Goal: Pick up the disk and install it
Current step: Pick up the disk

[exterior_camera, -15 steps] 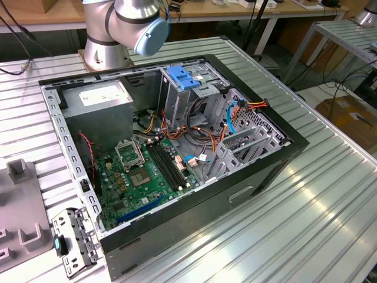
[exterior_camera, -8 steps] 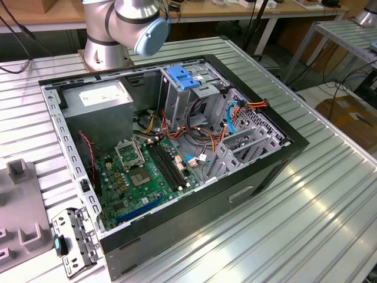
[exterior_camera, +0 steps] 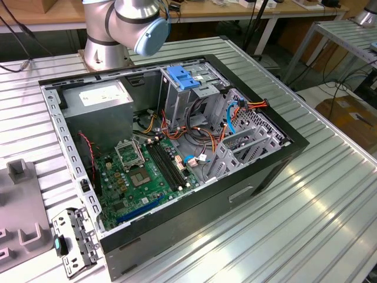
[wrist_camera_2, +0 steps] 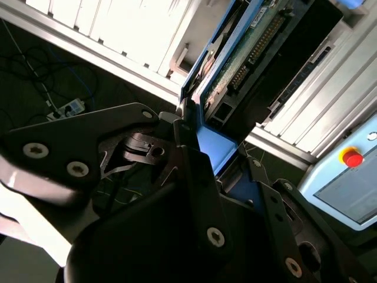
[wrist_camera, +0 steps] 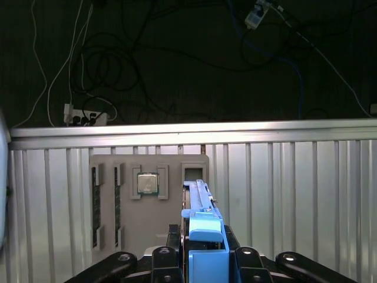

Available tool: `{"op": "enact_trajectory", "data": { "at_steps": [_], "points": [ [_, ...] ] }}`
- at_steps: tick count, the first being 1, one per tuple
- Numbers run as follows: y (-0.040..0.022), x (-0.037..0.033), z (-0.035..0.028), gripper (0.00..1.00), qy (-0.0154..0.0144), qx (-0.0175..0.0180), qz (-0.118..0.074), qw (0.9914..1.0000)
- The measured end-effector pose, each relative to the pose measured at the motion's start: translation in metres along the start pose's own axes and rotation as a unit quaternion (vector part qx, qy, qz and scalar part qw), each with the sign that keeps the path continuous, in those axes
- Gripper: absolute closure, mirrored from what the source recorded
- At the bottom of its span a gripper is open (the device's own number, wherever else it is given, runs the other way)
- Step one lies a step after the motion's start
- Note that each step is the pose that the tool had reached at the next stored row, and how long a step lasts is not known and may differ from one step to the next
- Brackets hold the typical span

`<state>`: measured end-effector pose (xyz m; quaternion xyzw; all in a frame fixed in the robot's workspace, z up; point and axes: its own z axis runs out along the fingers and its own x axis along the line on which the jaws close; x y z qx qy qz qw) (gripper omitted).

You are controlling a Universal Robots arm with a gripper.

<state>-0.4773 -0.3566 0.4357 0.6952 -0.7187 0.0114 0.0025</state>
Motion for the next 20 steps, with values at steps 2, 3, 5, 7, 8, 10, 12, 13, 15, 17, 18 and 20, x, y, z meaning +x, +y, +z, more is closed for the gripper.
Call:
{"op": "enact_trajectory", "data": {
  "at_steps": [2, 3, 5, 7, 8, 10, 12, 13, 15, 17, 18, 20],
  "points": [
    [0.0, 0.0, -0.002, 0.63, 0.0, -0.0001, 0.0, 1.0],
    [0.0, 0.0001, -0.0029, 0.63, 0.0, 0.0, 0.0, 1.0],
    [-0.0001, 0.0001, -0.0046, 0.63, 0.0, 0.0, 0.0, 1.0],
    [-0.0001, 0.0001, -0.0063, 0.63, 0.0, 0.0, 0.0, 1.0],
    [-0.0001, 0.0001, -0.007, 0.63, 0.0, 0.0, 0.0, 1.0],
    [-0.0001, 0.0002, -0.0086, 0.63, 0.0, 0.0, 0.0, 1.0],
    [-0.0001, 0.0002, -0.0101, 0.63, 0.0, 0.0, 0.0, 1.0],
    [-0.0002, 0.0002, -0.0115, 0.63, 0.0, 0.0, 0.0, 1.0],
    [-0.0002, 0.0003, -0.0134, 0.63, 0.0, -0.0001, 0.0, 1.0],
    [-0.0002, 0.0003, -0.015, 0.63, 0.0, -0.0001, 0.0, 1.0],
    [-0.0002, 0.0003, -0.0158, 0.63, 0.0, 0.0, 0.0, 1.0],
    [-0.0002, 0.0003, -0.0177, 0.63, 0.0, 0.0, 0.0, 1.0]
  ]
}}
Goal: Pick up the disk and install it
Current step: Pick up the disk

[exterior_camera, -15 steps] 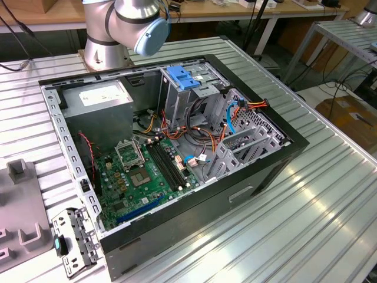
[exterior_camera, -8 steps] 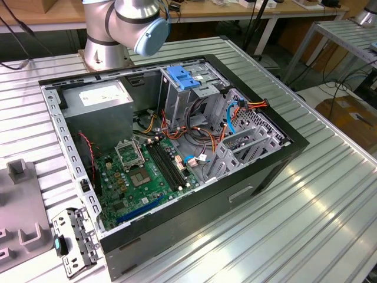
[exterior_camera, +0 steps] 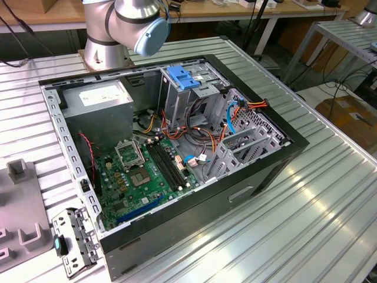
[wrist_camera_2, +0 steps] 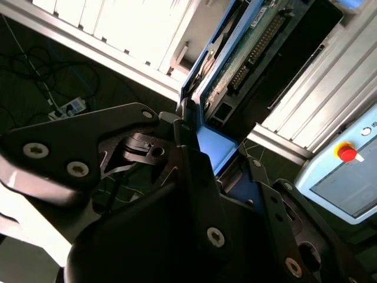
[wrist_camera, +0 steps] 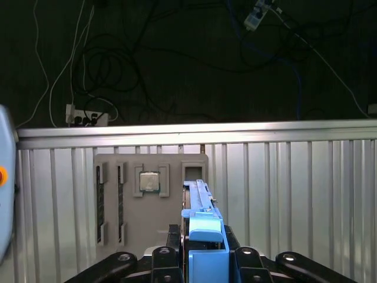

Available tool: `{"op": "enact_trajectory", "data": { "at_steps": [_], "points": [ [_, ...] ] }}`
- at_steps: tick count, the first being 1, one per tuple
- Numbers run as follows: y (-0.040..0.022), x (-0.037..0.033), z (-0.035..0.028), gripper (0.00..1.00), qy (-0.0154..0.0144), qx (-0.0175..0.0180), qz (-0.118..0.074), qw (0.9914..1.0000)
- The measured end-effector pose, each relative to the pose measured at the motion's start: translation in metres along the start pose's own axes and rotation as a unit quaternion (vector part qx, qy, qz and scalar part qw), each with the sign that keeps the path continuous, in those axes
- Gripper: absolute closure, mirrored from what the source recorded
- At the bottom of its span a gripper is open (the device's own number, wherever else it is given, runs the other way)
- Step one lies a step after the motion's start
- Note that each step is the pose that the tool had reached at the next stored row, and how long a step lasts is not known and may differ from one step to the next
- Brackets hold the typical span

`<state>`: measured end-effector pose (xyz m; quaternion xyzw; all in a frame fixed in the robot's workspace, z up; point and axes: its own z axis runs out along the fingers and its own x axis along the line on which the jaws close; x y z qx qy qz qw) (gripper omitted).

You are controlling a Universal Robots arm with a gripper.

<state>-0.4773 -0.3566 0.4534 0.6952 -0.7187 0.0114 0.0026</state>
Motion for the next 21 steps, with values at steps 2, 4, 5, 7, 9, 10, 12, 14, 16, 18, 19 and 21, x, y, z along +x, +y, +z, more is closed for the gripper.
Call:
{"op": "enact_trajectory", "data": {
  "at_steps": [2, 4, 5, 7, 9, 10, 12, 14, 16, 18, 19, 21],
  "points": [
    [0.0, 0.0, -0.0014, 0.63, 0.0, 0.0, 0.0, 1.0],
    [0.0, 0.0001, -0.0031, 0.63, 0.0, 0.0, 0.0, 1.0],
    [-0.0001, 0.0001, -0.0042, 0.63, 0.0, 0.0, 0.0, 1.0],
    [-0.0001, 0.0001, -0.0054, 0.63, 0.0, 0.0, 0.0, 1.0],
    [-0.0001, 0.0001, -0.0068, 0.63, 0.0, 0.0, 0.0, 1.0],
    [-0.0001, 0.0001, -0.0073, 0.63, 0.0, 0.0, 0.0, 1.0],
    [-0.0002, 0.0001, -0.0086, 0.63, 0.0001, -0.0001, 0.0, 1.0],
    [-0.0002, 0.0002, -0.0103, 0.63, 0.0002, -0.0001, 0.0, 1.0],
    [-0.0003, 0.0002, -0.0127, 0.63, 0.0002, -0.0001, 0.0, 1.0],
    [-0.0003, 0.0003, -0.0164, 0.63, 0.0002, 0.0, 0.0, 1.0],
    [-0.0003, 0.0003, -0.0176, 0.63, 0.0002, -0.0001, 0.0, 1.0],
    [-0.0004, 0.0004, -0.0204, 0.63, 0.0002, -0.0001, 0.0, 1.0]
  ]
}}
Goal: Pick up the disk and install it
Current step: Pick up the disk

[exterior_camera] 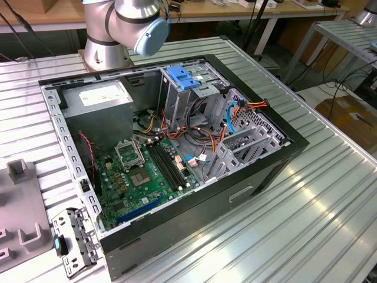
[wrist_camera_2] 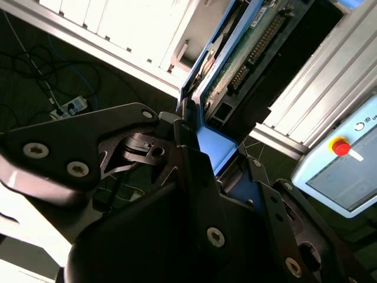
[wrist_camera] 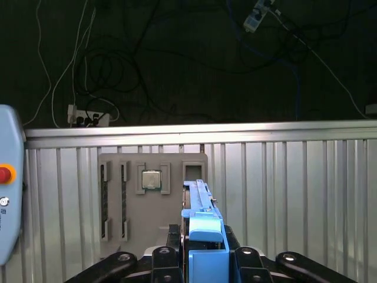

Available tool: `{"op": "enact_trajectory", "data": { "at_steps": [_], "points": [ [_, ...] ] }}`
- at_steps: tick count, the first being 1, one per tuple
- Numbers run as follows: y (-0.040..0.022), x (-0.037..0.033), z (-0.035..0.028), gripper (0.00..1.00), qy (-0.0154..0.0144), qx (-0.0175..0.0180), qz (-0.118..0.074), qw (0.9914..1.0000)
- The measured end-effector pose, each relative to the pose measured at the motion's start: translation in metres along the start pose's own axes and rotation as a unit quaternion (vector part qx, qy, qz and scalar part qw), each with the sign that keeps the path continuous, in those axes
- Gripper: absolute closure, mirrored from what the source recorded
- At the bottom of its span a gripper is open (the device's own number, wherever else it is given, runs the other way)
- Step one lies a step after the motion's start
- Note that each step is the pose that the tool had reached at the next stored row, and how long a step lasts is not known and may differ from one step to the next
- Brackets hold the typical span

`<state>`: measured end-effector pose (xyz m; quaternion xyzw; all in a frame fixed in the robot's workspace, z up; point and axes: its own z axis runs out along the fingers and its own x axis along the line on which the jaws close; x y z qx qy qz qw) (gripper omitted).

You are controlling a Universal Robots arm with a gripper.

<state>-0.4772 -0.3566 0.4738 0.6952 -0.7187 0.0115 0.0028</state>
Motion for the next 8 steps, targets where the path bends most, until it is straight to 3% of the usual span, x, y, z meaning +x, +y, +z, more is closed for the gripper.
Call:
{"op": "enact_trajectory", "data": {
  "at_steps": [8],
  "points": [
    [-0.0002, 0.0002, -0.0124, 0.63, 0.0, -0.0001, 0.0, 1.0]
  ]
}}
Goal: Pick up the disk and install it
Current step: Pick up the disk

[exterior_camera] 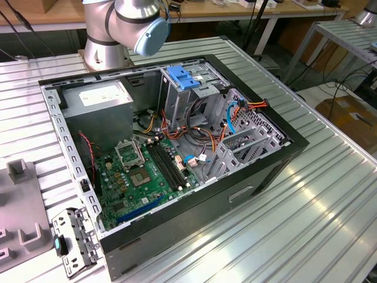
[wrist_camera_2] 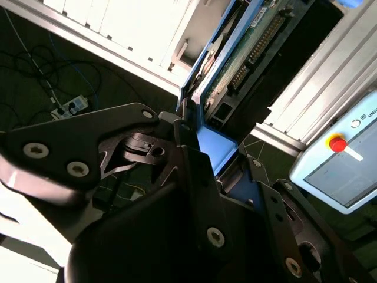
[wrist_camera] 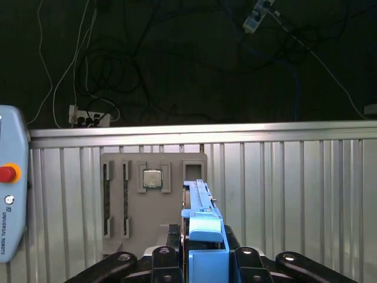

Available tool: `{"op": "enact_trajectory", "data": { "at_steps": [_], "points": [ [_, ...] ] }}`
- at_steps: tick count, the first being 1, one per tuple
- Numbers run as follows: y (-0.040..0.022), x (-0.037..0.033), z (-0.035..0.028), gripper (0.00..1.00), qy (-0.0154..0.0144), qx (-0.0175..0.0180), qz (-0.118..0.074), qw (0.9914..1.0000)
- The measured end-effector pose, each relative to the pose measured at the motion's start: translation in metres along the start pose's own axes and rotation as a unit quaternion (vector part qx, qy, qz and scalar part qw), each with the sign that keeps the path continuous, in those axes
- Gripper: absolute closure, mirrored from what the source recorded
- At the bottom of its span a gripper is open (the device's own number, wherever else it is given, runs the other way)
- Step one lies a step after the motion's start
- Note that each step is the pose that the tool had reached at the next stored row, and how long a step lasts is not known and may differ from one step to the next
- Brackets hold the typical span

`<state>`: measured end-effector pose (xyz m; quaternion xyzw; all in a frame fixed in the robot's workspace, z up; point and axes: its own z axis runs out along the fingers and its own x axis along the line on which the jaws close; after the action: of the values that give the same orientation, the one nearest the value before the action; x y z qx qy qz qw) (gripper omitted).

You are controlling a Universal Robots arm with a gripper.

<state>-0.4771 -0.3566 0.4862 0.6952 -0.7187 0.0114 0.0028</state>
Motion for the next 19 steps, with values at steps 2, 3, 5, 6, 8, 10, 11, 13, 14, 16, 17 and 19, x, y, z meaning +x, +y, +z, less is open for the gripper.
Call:
{"op": "enact_trajectory", "data": {
  "at_steps": [2, 3, 5, 6, 8, 10, 11, 13, 14, 16, 17, 19],
  "points": [
    [-0.0001, 0.0001, -0.0038, 0.63, 0.0, 0.0, 0.0, 1.0],
    [0.0, 0.0001, -0.0056, 0.63, 0.0, 0.0001, 0.0, 1.0],
    [-0.0001, 0.0002, -0.0088, 0.63, 0.0, 0.0, 0.0, 1.0],
    [-0.0001, 0.0002, -0.0113, 0.63, 0.0, 0.0, 0.0, 1.0],
    [-0.0001, 0.0003, -0.0145, 0.63, 0.0, 0.0, 0.0, 1.0],
    [-0.0002, 0.0003, -0.0145, 0.63, -0.0001, 0.0001, 0.0, 1.0],
    [-0.0001, 0.0003, -0.0145, 0.63, 0.0, 0.0001, 0.0, 1.0],
    [-0.0001, 0.0003, -0.0146, 0.63, 0.0, 0.0, 0.0, 1.0],
    [-0.0001, 0.0003, -0.0146, 0.63, 0.0, 0.0001, 0.0, 1.0],
    [0.0, 0.0003, -0.0146, 0.63, 0.0, 0.0001, 0.0, 1.0],
    [0.0, 0.0003, -0.0146, 0.63, 0.0, 0.0, 0.0, 1.0],
    [-0.0002, 0.0002, -0.0145, 0.63, -0.0001, 0.0002, 0.0, 1.0]
  ]
}}
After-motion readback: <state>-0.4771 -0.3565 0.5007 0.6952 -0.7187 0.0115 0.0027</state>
